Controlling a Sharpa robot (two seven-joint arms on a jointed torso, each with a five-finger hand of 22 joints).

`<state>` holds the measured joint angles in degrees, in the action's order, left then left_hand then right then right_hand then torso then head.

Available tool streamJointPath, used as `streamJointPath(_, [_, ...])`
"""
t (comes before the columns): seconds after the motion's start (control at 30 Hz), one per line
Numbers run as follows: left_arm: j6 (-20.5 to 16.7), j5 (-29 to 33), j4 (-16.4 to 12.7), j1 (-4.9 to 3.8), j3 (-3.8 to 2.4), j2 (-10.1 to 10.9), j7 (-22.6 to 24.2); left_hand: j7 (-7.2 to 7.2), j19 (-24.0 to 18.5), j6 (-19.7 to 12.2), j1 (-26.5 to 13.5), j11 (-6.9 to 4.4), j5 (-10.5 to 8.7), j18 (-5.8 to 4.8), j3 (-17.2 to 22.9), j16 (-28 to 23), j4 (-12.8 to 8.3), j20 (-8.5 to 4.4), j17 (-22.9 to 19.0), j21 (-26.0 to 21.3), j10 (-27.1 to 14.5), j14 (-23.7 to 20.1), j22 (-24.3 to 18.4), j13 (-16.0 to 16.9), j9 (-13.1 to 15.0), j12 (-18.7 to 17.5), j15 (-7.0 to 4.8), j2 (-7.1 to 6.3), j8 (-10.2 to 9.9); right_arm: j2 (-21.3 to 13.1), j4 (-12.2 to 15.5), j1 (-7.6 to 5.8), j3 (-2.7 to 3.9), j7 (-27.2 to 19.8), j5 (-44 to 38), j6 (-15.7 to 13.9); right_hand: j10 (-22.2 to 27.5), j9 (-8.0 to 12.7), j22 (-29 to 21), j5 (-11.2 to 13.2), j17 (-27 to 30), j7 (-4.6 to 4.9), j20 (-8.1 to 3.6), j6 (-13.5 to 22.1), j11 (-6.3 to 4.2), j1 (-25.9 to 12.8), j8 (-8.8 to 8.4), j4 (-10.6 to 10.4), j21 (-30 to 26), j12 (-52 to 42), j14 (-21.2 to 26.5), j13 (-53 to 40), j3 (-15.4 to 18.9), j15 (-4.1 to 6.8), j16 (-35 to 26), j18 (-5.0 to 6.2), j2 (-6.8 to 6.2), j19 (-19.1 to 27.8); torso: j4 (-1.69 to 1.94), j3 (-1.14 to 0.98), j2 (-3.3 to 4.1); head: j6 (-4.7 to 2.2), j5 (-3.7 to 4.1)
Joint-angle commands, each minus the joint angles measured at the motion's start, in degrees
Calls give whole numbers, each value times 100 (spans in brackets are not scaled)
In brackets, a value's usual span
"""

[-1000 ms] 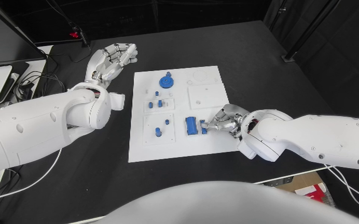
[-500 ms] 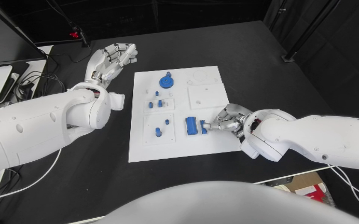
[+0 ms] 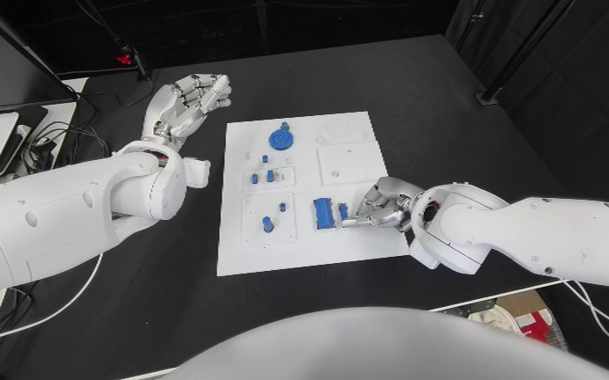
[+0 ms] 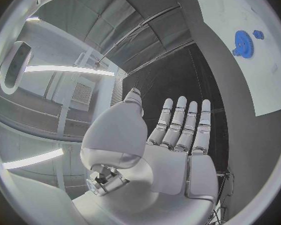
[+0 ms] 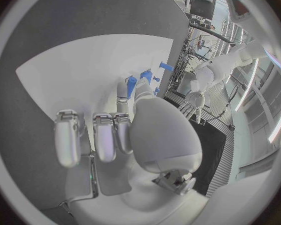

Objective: Assemble the parts on the task board

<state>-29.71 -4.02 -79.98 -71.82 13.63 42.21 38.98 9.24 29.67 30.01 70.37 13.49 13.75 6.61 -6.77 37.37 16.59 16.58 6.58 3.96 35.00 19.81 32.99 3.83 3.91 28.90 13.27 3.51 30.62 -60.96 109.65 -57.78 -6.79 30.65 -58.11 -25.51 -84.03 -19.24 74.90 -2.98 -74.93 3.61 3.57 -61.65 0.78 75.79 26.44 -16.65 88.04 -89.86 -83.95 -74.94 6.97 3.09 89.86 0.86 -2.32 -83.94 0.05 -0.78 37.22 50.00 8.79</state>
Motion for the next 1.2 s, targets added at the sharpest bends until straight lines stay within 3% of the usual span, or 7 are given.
streamJointPath(0.03, [44,0,-1,-6,-6,-3,503,617,-8,-25,-7,-34,24,1,-31,18,10,5,-5,27,-2,-44,-7,-7,-5,21,0,55,38,13,-5,-5,0,-3,-195,165,-597,-86,1421,26,-1507,2,-47,88,-58,-43,82,-3,-17,-14,-605,-1506,44,25,14,-20,19,-439,10,-1,4,0,-5])
streamJointPath(0.23, [45,0,-1,-5,-6,-7,502,617,-8,-25,-7,-34,24,1,-31,18,10,5,-5,27,-2,-44,-7,-7,-5,21,0,55,38,46,-55,-5,1,21,-202,135,-597,-206,1424,24,-1507,-18,-55,152,-76,-18,202,6,-10,-14,-605,-1506,38,35,14,-22,151,-445,7,4,4,0,-6])
streamJointPath(0.57, [45,0,2,-5,-6,-18,500,617,-8,-25,-7,-34,24,1,-31,18,10,5,-5,27,-2,-44,-7,-7,-5,21,0,55,38,93,-159,-5,1,131,-242,185,-597,-442,1426,4,-1507,-61,-71,313,-106,383,415,94,-6,-14,-605,-1506,-32,55,14,-24,364,-449,9,5,2,0,1])
streamJointPath(1.03, [46,0,8,-5,-6,-25,499,617,-8,-25,-7,-34,24,1,-31,18,10,5,-5,27,-2,-44,-7,-7,-5,21,0,55,38,115,-172,-5,2,85,-210,206,-597,-538,1425,-8,-1507,-66,-72,375,-116,531,496,131,-10,-14,-605,-1506,-16,57,14,-22,361,-447,6,2,0,0,2])
streamJointPath(1.2, [46,0,9,-4,-6,-26,502,617,-8,-25,-7,-34,24,1,-31,18,10,5,-5,27,-2,-44,-7,-7,-5,21,0,55,38,96,-150,-5,2,-118,-145,-66,-597,-555,1427,-18,-1507,-65,-73,382,-116,545,511,127,-5,-14,-605,-1506,-13,58,14,-24,366,-451,3,0,3,0,1])
